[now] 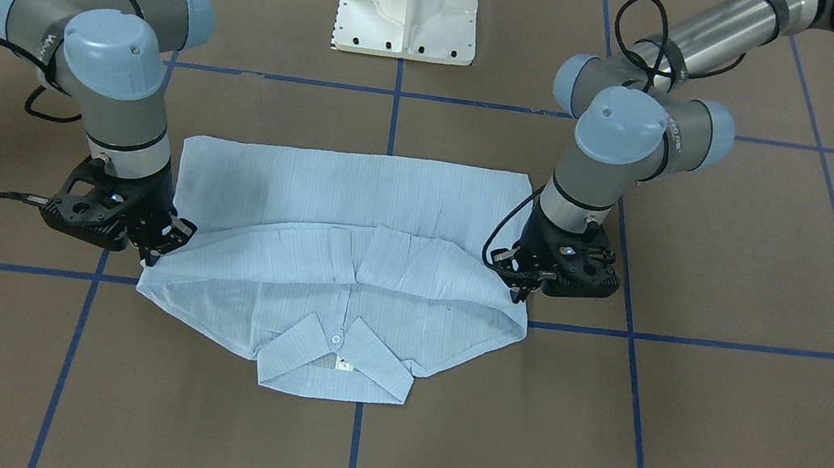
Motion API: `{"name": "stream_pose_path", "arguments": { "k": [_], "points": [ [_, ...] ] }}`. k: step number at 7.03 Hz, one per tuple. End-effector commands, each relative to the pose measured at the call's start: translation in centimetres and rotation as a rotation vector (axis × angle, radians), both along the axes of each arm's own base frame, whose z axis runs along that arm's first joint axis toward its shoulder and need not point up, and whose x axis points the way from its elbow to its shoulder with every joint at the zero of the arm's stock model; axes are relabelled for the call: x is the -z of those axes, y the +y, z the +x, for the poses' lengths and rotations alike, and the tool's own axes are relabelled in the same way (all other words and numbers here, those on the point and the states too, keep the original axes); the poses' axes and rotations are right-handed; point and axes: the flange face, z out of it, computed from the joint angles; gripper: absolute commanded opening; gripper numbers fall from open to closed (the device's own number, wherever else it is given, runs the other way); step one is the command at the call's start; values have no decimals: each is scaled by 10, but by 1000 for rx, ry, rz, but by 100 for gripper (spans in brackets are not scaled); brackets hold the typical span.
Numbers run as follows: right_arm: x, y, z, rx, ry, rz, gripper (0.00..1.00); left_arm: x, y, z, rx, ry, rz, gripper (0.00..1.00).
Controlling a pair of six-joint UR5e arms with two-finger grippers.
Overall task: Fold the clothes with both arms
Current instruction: 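Lay the hem down near the collar and open both grippers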
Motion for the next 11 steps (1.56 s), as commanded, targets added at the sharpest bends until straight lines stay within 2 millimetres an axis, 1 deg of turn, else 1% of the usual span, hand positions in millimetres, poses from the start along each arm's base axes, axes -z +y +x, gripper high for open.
{"name": "stream_pose_path", "arguments": {
  "k": [1, 6, 7, 8, 9, 10, 11],
  "points": [
    [-1, -7, 11, -12, 2, 4, 0, 3, -9, -10, 16, 7, 5, 0],
    [-21, -2, 9, 12, 30, -8, 0, -4, -7, -10, 12, 4, 4, 0],
    [-21, -2, 9, 12, 30, -8, 52, -8, -5, -12, 11, 18, 16, 41],
    [-21, -2, 9, 13, 29, -9, 87, -7, -2, -16, -13, 12, 51, 99],
    [-23, -1, 10, 13, 31, -11, 99, 0, 5, -22, -57, 5, 99, 100],
    [-18, 2, 8, 20, 24, -9, 100, -13, 28, -40, -144, 25, 119, 100],
    [-12, 4, 4, 35, 12, -5, 100, -11, 53, -63, -199, 49, 166, 100]
  ]
}}
